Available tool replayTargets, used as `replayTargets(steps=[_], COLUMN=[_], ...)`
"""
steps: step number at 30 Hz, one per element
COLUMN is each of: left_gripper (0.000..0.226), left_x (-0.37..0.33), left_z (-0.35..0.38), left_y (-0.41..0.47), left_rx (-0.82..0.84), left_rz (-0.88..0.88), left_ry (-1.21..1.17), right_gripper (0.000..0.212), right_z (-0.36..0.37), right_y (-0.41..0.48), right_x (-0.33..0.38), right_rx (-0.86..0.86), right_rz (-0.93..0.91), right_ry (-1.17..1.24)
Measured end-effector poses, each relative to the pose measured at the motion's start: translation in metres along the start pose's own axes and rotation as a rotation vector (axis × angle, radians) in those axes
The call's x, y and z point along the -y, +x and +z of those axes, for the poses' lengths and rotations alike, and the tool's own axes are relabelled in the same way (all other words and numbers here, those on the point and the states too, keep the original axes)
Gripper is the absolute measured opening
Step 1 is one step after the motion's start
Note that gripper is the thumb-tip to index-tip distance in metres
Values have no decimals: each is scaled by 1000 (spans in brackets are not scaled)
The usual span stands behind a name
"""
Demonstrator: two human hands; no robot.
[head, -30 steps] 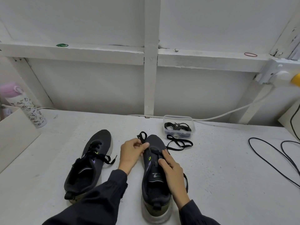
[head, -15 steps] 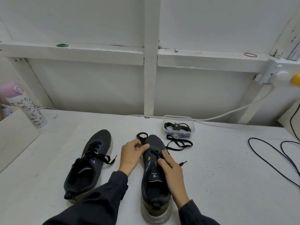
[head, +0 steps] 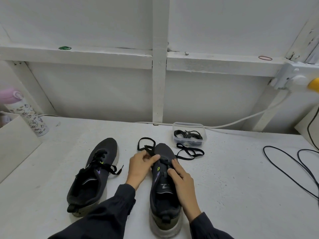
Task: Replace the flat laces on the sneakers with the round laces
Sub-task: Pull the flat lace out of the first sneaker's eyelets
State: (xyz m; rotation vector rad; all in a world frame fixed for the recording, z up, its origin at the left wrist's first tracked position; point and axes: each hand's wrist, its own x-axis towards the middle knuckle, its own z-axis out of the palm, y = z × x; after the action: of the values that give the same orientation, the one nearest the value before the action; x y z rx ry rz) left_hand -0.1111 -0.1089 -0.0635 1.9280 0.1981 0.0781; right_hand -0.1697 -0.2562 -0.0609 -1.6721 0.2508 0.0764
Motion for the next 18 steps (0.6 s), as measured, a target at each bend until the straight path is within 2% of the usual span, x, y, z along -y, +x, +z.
replayTargets(steps=[6,8,12,16,18], left_gripper=[9,15,32,33,29], left_x=[-18,-19,-10,1,-2], left_z=[-26,-26,-10,3,1], left_y=[24,22,5,-4,2], left_rx=[-300,-266,-77,4,-16], left_rz=[35,12,-106,-30,8], left_ry=[-264,-291,-220,-29,-46], right_gripper=[50,50,50,50,50], right_z=[-2,-1,-1,0,0], right_y=[0,0,0,0,-1], right_x=[-1,0,0,0,0], right_rx=[15,11,2,-2,-2], right_rz=[-1,-1,3,9,7], right_ry=[-12,-12,-11,-19,-22])
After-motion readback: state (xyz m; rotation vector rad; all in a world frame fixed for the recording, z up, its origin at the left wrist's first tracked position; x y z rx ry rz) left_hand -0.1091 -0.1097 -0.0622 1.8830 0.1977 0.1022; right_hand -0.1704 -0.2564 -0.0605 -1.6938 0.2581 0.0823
